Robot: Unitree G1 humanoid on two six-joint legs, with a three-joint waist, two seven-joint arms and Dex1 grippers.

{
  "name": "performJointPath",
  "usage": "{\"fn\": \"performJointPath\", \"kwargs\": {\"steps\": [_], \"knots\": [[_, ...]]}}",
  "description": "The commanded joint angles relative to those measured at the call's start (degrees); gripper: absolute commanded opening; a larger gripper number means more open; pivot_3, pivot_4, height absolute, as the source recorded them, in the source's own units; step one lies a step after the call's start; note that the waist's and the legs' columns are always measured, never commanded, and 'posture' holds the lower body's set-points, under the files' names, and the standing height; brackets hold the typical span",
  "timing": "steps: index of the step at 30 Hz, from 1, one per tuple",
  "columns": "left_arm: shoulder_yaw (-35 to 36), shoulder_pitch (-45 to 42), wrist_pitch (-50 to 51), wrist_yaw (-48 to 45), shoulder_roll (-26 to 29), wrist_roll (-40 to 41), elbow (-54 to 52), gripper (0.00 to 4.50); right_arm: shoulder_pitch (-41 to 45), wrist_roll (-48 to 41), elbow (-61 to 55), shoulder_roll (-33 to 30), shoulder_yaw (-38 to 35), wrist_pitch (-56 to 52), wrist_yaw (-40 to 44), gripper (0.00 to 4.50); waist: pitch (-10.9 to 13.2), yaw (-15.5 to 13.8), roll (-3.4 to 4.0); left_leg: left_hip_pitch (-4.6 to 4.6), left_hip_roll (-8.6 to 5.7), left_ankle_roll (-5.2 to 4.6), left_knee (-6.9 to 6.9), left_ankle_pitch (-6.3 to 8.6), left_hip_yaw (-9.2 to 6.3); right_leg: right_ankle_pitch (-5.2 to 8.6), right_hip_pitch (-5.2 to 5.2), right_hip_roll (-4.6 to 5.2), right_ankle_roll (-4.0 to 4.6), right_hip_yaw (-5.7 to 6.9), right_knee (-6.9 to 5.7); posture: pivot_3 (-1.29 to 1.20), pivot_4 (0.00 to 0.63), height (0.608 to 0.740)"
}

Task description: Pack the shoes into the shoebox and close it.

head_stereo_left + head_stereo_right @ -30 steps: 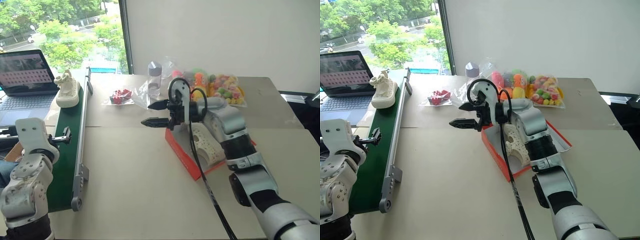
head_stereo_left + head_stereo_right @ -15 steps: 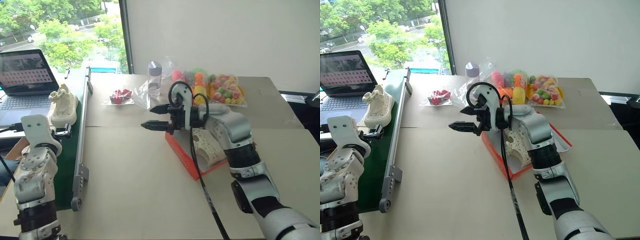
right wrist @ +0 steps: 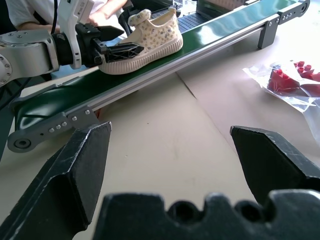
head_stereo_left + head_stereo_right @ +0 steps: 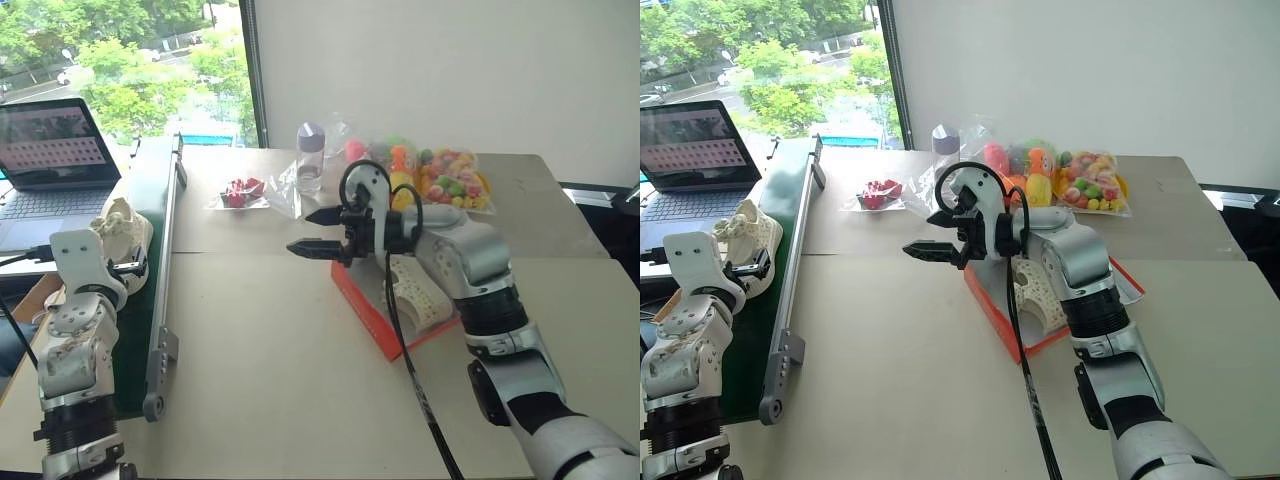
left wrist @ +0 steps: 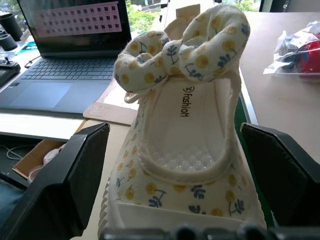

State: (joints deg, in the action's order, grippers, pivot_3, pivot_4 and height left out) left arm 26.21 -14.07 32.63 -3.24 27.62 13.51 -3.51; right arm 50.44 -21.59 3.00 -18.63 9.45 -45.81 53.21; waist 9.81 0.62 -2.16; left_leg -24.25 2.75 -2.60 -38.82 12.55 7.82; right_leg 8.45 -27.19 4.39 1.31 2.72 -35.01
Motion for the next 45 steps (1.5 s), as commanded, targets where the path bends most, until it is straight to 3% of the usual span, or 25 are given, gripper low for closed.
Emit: {"fn": "performJointPath", "kwargs": {"steps": [1,2,8,13,28,40,45], "knots": [[0.13,-0.89,0.56,-1.74,-0.55,1.92,-0.38,3.97,1.12,-0.78,-0.94,-0.47,-0.97,0.09,-0.46,4.50,0.00,-0.12,0.00,0.00,0.00,0.01,0.00,-0.01,0.00,0.00,0.00,0.01,0.01,0.01,-0.01,0.00,0.150,0.740],[0.08,-0.79,0.93,-2.16,-0.87,2.44,-0.65,3.81,1.18,-0.73,-0.86,-0.48,-0.95,0.11,-0.60,4.50,0.00,-0.14,0.00,0.00,0.00,0.01,0.00,-0.01,0.00,0.01,0.00,0.02,0.02,0.01,-0.01,0.00,0.150,0.740],[0.33,-0.38,1.83,-2.02,-1.42,3.18,-1.47,1.56,1.24,-0.52,-0.73,-0.79,-0.75,0.13,-1.17,4.50,0.00,-0.12,0.00,0.01,0.00,0.02,-0.01,-0.02,0.00,0.04,0.01,0.02,-0.02,0.00,0.00,0.00,0.150,0.740],[0.01,-0.08,1.63,-2.13,-1.79,3.19,-1.45,0.08,1.21,-0.09,-0.56,-1.10,-0.36,0.26,-1.46,4.50,0.00,0.04,0.00,0.03,0.01,0.02,0.00,-0.02,0.01,0.05,0.01,0.01,-0.03,-0.01,-0.01,0.00,0.150,0.740],[-0.49,-1.85,-2.06,-1.37,-2.31,2.80,-3.90,0.08,1.73,-0.56,0.21,-1.12,-0.46,0.13,-2.07,4.50,0.00,-0.11,0.00,0.02,0.02,0.03,0.00,-0.02,-0.01,0.13,0.02,0.01,0.04,0.00,0.00,0.00,0.150,0.740],[-4.14,-12.43,-5.88,-1.39,-4.32,5.00,-12.91,0.08,3.21,-2.88,1.26,0.20,-3.62,-0.89,-3.36,4.50,0.03,0.06,-0.07,-0.23,0.00,-0.09,0.02,0.03,-0.03,-0.26,-0.03,0.00,0.06,0.09,0.23,0.00,0.150,0.740],[-8.62,-15.63,-3.69,-3.77,-6.10,7.78,-16.59,0.08,8.11,-11.25,5.49,4.89,-14.84,-5.72,-9.97,4.50,0.05,0.26,-0.09,-0.22,0.00,-0.20,0.01,-0.04,0.00,-0.25,-0.03,-0.05,0.02,0.07,0.17,0.00,0.150,0.740]]}}
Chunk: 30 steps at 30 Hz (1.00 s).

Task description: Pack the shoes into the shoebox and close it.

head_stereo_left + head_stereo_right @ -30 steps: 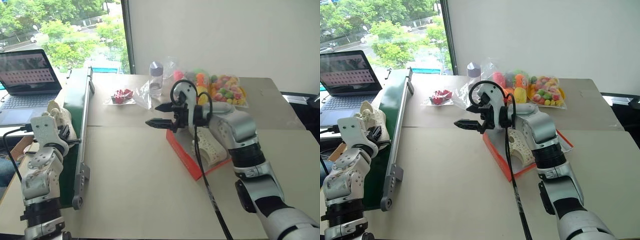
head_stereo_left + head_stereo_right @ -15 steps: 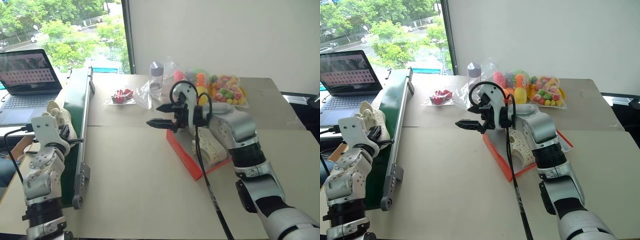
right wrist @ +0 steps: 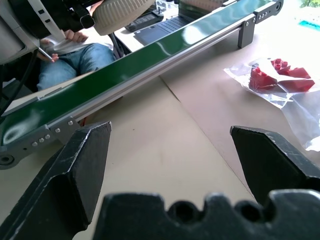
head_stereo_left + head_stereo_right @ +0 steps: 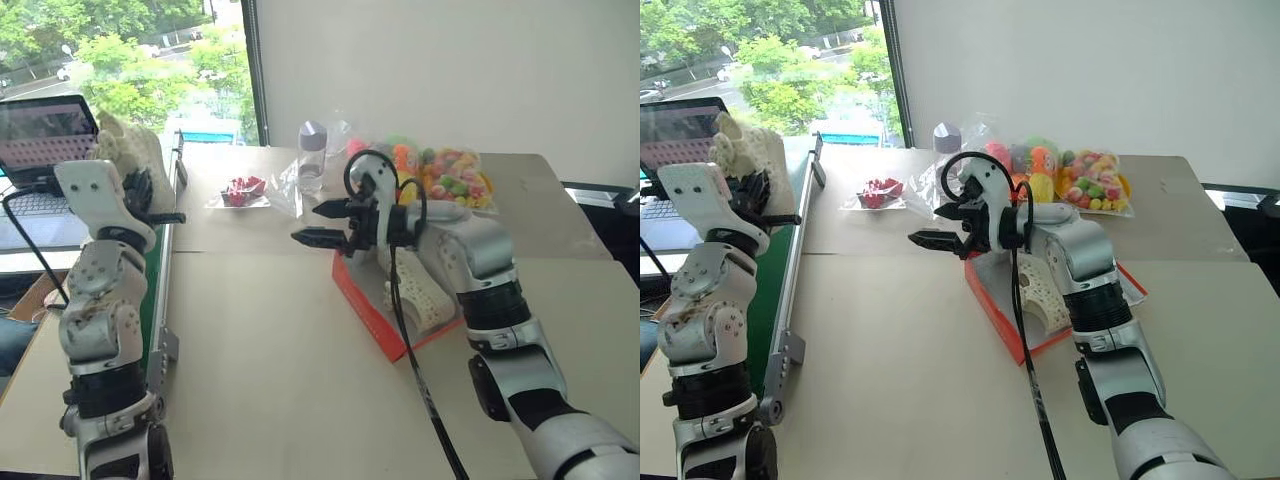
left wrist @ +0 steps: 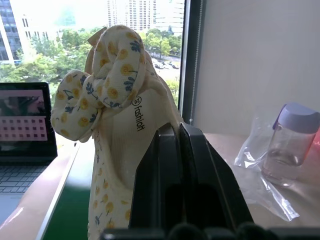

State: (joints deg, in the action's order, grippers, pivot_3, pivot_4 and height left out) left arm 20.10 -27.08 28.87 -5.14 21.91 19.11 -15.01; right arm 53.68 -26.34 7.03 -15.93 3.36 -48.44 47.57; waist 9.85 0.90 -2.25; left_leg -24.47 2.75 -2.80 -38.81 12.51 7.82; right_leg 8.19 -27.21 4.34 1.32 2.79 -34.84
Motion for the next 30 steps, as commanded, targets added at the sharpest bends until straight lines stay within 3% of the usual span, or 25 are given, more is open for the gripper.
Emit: {"fn": "performJointPath", "kwargs": {"steps": [1,7,13,22,30], "knots": [[-3.43,-3.25,0.58,-2.41,-0.51,2.69,-5.59,0.08,6.22,-8.21,2.90,3.08,-11.38,-4.16,-5.98,4.50,0.00,-0.04,0.00,0.01,0.00,-0.04,0.00,-0.04,0.00,0.00,0.00,0.00,0.00,0.00,-0.02,0.00,0.150,0.740],[-9.70,-8.68,3.41,-6.69,-0.84,5.29,-7.40,0.08,15.12,-15.60,15.40,5.08,-25.61,-6.45,-17.98,4.50,0.01,-0.12,0.00,0.05,-0.01,0.00,-0.01,-0.05,-0.01,0.14,0.03,-0.01,-0.24,0.01,-0.04,0.00,0.150,0.740],[-15.42,-13.72,6.55,-10.53,-2.12,7.70,-8.47,0.08,18.63,-20.06,21.59,5.03,-32.11,-8.84,-25.02,4.50,0.01,-0.06,0.00,-0.03,-0.04,-0.42,0.03,-0.21,-0.03,0.12,0.03,-0.01,-0.21,-0.02,0.03,0.00,0.150,0.740],[-22.38,-15.50,6.96,-16.42,-3.37,8.50,-8.10,0.08,18.94,-22.61,21.62,5.36,-32.71,-9.49,-27.79,4.50,0.01,0.30,0.01,-0.06,-0.06,-0.52,0.06,-0.17,-0.07,0.17,0.02,-0.06,-0.27,-0.08,0.02,0.00,0.150,0.740],[-24.39,-16.53,6.14,-18.93,-4.57,7.95,-7.22,0.08,17.98,-23.04,20.97,5.10,-31.49,-10.35,-27.83,4.50,0.01,0.19,0.01,-0.05,-0.10,-0.55,0.01,-0.19,-0.09,0.32,0.02,-0.04,-0.53,-0.16,-0.01,0.00,0.150,0.740]]}}
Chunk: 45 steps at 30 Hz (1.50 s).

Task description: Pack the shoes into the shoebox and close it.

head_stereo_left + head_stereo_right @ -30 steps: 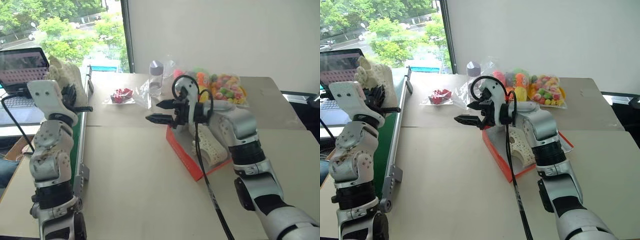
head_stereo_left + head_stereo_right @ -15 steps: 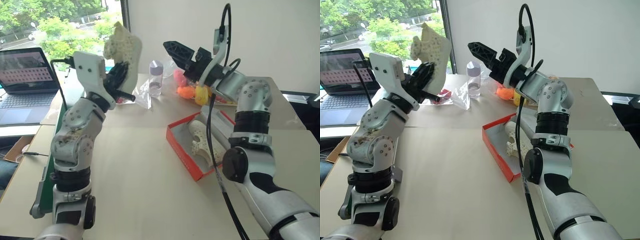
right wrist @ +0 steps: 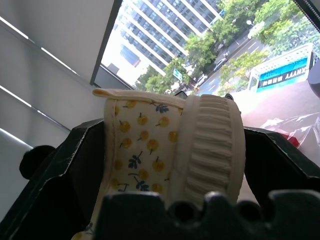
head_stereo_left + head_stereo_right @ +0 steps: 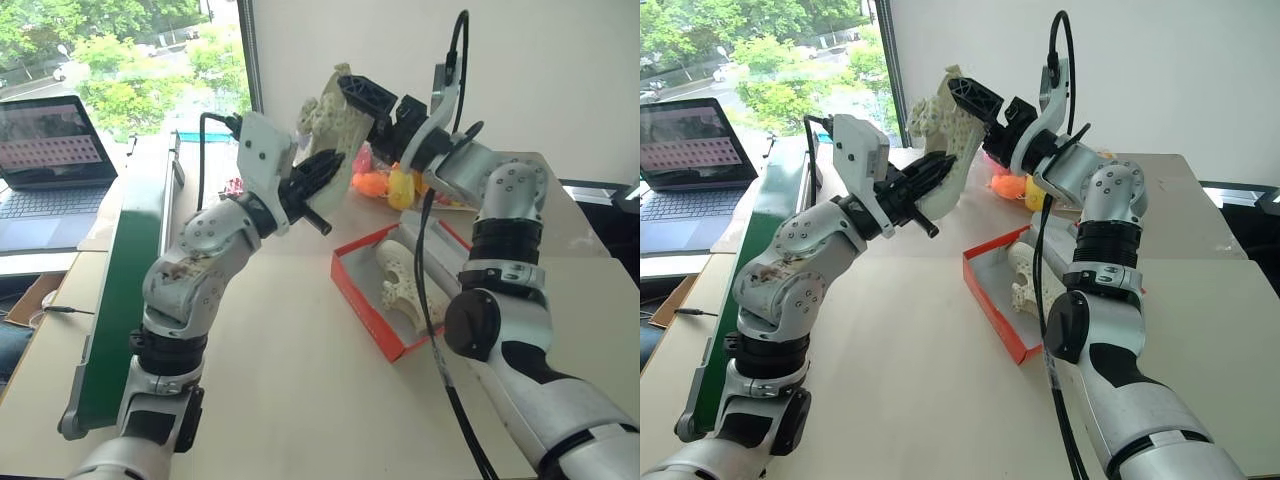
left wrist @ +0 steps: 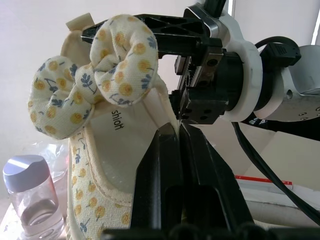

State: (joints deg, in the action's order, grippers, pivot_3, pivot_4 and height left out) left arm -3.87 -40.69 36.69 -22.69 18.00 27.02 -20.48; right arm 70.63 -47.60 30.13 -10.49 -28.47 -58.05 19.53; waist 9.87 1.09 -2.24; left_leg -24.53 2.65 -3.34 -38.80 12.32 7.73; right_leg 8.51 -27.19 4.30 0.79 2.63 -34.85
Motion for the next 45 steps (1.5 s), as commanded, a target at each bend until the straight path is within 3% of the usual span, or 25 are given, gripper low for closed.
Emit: {"fn": "performJointPath", "kwargs": {"steps": [1,11,13,19,23,26,33,41,45], "knots": [[-0.31,-3.00,-1.68,-1.50,-0.70,0.00,-1.63,0.00,0.79,-1.91,-2.37,-0.33,0.47,-0.97,0.33,3.98,0.00,0.01,0.00,0.00,0.00,0.00,0.00,0.00,0.00,0.00,0.00,0.00,0.00,0.00,0.00,0.00,0.150,0.740],[5.36,-2.47,2.38,0.55,0.18,2.52,-1.75,0.00,-0.41,1.01,-2.89,-2.57,4.01,0.89,1.50,1.04,0.00,0.04,0.00,0.02,0.00,-0.01,0.01,0.00,-0.01,0.01,0.00,-0.01,-0.01,-0.02,-0.02,0.00,0.150,0.740],[8.22,-2.28,5.06,1.36,0.33,5.47,-2.68,0.66,-0.17,2.52,-2.17,-4.09,5.14,2.38,2.38,0.83,0.00,0.02,0.00,0.02,0.00,-0.01,0.00,0.00,-0.01,0.02,0.00,-0.01,-0.03,-0.02,-0.02,0.00,0.150,0.740],[14.96,-1.39,13.73,1.07,4.82,15.21,-7.58,2.72,1.52,6.56,-0.21,-8.85,8.39,5.73,7.03,0.67,0.01,-0.04,0.01,0.00,-0.02,-0.01,0.01,0.00,-0.03,0.03,0.00,0.00,-0.05,-0.01,0.02,0.00,0.150,0.740],[19.05,-0.19,18.56,-0.92,10.61,21.02,-9.34,2.73,3.31,8.85,2.38,-11.97,9.07,7.04,8.66,0.64,0.01,0.14,0.01,0.00,-0.02,-0.02,0.01,0.01,-0.02,0.04,0.00,0.01,-0.06,-0.03,0.02,0.00,0.150,0.740],[19.54,1.96,20.47,-2.73,15.27,22.64,-9.94,2.73,2.65,11.34,0.31,-15.07,13.58,5.33,12.64,0.62,0.01,0.11,0.02,0.07,-0.02,-0.01,0.03,0.01,-0.02,0.05,0.00,-0.01,-0.06,-0.03,-0.03,0.00,0.150,0.740],[12.84,12.91,22.21,-13.55,27.55,23.73,-15.64,2.73,-5.62,10.81,-12.54,-21.73,25.66,-4.90,25.91,0.62,0.02,0.18,0.04,0.12,0.00,0.01,0.06,0.02,0.05,0.08,0.01,-0.01,-0.07,-0.11,0.00,0.00,0.150,0.740],[10.81,15.72,19.92,-15.62,30.01,21.81,-16.45,2.73,-14.86,14.38,-14.11,-25.11,32.34,-3.74,34.47,0.62,0.05,-0.48,0.03,0.17,-0.05,0.15,-0.01,0.02,0.07,0.29,0.04,0.05,0.27,-0.14,-0.05,0.00,0.150,0.740],[11.17,16.52,19.02,-15.38,30.34,21.08,-16.34,2.73,-15.19,16.36,-9.97,-25.36,33.13,-1.58,36.67,0.62,0.05,-0.31,0.02,0.17,-0.08,0.12,-0.03,0.02,0.09,0.29,0.04,0.06,0.25,-0.18,-0.04,0.00,0.150,0.740]]}}
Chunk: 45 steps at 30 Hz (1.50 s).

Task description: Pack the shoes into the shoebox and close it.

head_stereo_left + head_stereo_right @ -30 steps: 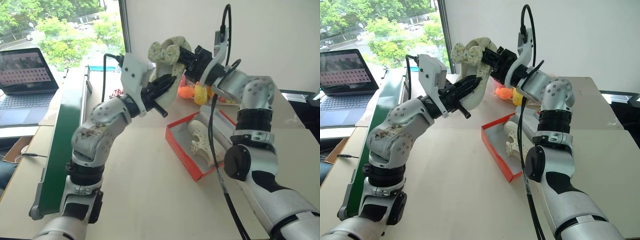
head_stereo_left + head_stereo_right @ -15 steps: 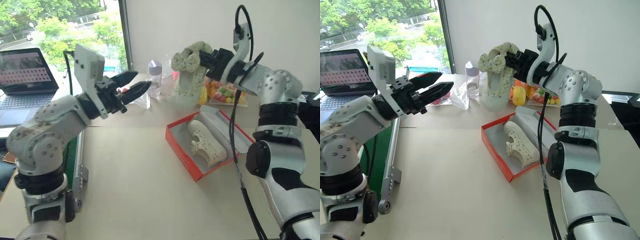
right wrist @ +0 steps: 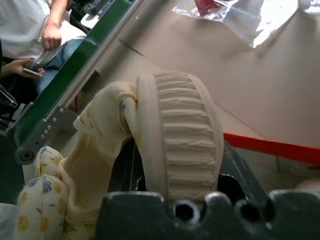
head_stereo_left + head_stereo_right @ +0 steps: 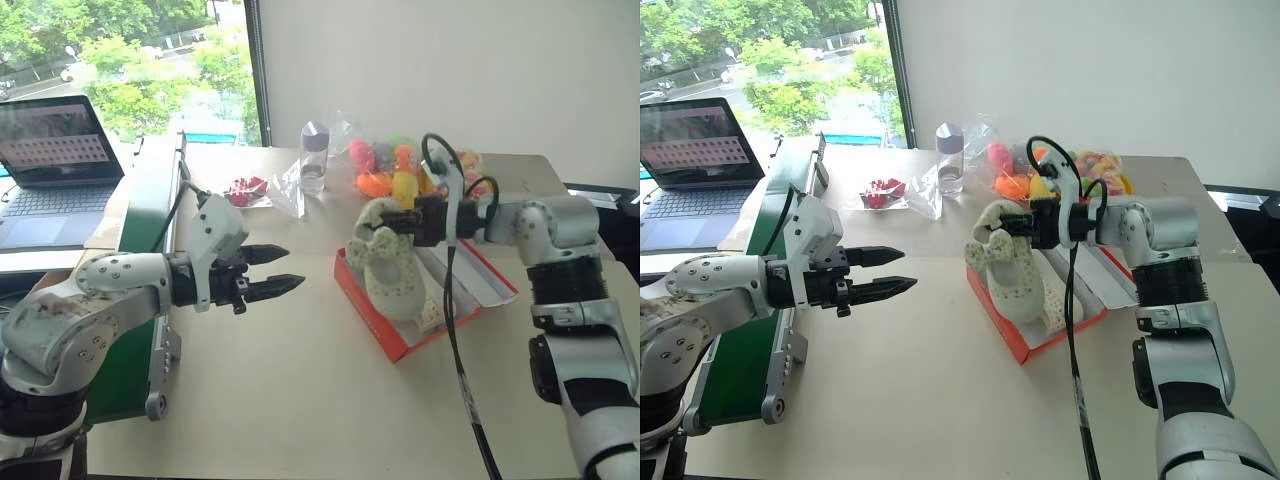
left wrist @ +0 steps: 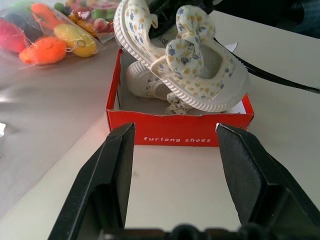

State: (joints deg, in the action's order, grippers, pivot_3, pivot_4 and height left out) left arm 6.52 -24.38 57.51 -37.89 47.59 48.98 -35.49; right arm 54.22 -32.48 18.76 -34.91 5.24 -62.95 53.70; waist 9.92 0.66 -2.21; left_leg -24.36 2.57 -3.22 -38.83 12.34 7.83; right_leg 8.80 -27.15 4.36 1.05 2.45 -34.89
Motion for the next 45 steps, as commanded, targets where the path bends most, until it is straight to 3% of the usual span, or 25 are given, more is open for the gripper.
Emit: {"fn": "performJointPath", "kwargs": {"steps": [1,16,26,45], "knots": [[0.89,0.35,-1.78,-0.12,0.72,-0.83,-1.40,2.73,1.36,1.87,2.20,-1.02,-0.27,3.95,2.90,0.62,0.00,0.18,0.00,0.01,0.01,-0.01,0.01,-0.01,0.00,0.00,0.00,-0.02,0.00,-0.02,0.00,0.00,0.150,0.740],[0.93,2.21,-1.98,0.90,0.06,-1.44,-2.29,2.73,7.16,7.24,17.14,-0.46,-0.25,9.40,11.17,0.62,0.01,0.04,-0.01,0.04,-0.02,-0.06,0.00,-0.03,0.00,-0.02,0.01,-0.02,-0.03,-0.04,-0.01,0.00,0.150,0.740],[1.20,3.16,-1.67,1.26,0.05,-1.05,-3.34,2.73,5.03,10.83,18.36,-0.24,1.99,11.45,14.01,0.62,0.01,0.10,-0.01,0.04,-0.01,-0.07,0.03,-0.03,0.00,-0.11,0.01,-0.05,-0.19,-0.04,-0.01,0.00,0.150,0.740],[2.09,3.29,-0.14,1.81,1.20,0.34,-4.48,2.73,4.57,29.96,36.11,6.48,11.15,34.44,12.49,0.62,-0.02,0.14,-0.05,0.47,-0.03,0.06,-0.10,0.04,-0.01,-0.04,0.48,-0.02,-0.07,-0.07,-0.04,0.00,0.150,0.740]]}}
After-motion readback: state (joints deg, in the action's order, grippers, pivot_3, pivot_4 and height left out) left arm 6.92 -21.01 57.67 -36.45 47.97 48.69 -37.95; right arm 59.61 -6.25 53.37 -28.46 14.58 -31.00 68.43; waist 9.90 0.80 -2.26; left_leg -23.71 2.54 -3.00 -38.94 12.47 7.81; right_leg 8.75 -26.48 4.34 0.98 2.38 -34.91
